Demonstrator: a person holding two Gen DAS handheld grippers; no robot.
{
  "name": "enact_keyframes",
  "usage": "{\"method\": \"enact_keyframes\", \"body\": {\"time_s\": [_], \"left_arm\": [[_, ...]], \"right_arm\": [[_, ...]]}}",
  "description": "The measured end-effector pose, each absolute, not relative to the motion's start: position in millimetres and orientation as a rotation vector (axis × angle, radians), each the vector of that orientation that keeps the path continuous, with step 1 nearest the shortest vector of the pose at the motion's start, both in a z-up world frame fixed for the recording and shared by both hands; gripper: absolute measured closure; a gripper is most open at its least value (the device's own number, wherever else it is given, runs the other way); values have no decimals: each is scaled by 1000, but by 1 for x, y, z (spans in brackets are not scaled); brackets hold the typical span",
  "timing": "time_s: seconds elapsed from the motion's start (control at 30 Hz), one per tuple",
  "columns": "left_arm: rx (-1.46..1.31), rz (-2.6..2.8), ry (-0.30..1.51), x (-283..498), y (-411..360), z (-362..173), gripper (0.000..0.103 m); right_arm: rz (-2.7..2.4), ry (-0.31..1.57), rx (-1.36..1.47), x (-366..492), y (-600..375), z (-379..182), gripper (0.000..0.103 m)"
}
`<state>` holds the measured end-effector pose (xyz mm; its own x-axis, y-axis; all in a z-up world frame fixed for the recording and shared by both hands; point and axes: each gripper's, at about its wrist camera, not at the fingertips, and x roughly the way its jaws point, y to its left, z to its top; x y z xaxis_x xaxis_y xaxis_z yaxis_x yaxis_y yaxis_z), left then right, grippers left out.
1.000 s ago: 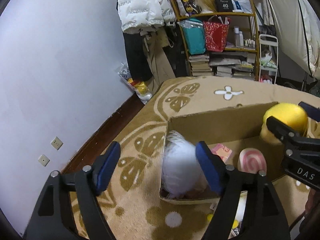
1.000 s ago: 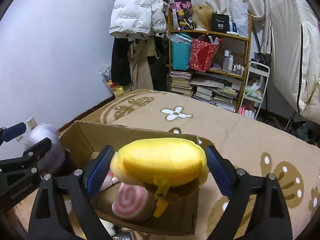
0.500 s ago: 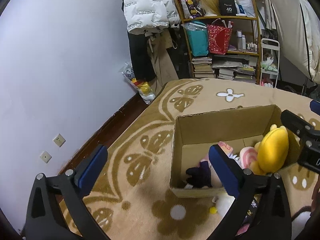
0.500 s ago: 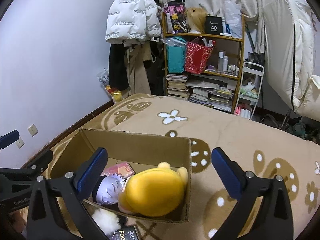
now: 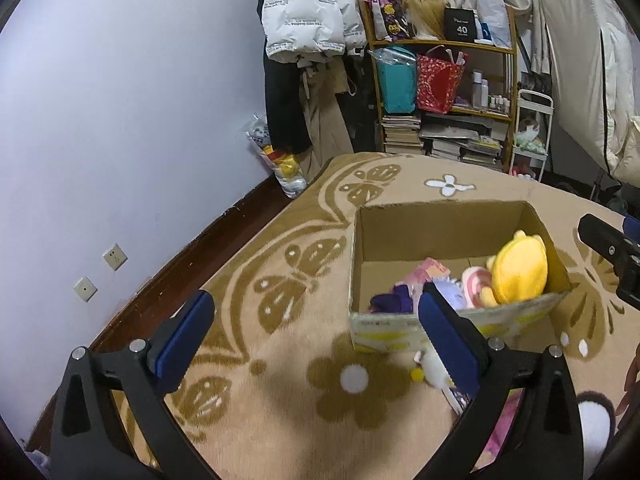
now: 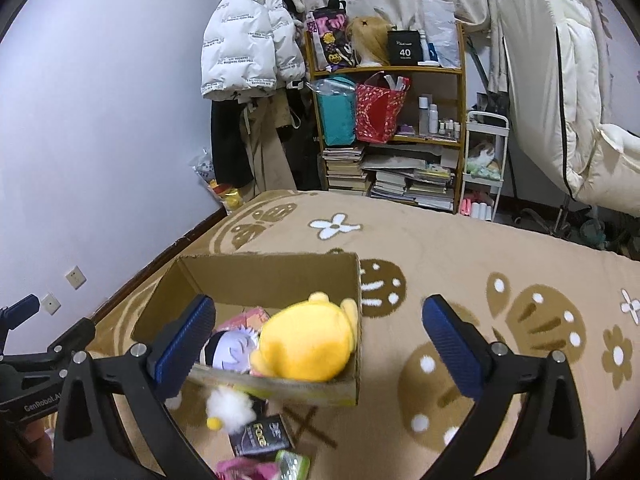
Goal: Organize soft objects
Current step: 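Move both tools back toward the remaining items beside the box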
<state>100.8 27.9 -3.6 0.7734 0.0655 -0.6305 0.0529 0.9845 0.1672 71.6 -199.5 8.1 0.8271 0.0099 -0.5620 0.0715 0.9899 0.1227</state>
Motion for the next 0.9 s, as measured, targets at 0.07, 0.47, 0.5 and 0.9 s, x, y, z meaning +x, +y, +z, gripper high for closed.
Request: {"method": "enact_keyframes", "body": {"time_s": [0.07, 0.47, 0.5, 0.9], "left_arm": [[175, 0, 693, 95, 27, -4, 2], [187, -77, 759, 59, 2, -32, 2], [197, -86, 763, 57, -3, -34, 2], [220, -154, 788, 40, -32, -49, 2]], "right_arm": [[-36, 599, 138, 62, -200, 8, 0], [-33, 641, 165, 24, -203, -8, 0], [-32, 645, 168, 23, -204, -10, 0], [-19, 717, 173, 13, -205, -38, 0]]}}
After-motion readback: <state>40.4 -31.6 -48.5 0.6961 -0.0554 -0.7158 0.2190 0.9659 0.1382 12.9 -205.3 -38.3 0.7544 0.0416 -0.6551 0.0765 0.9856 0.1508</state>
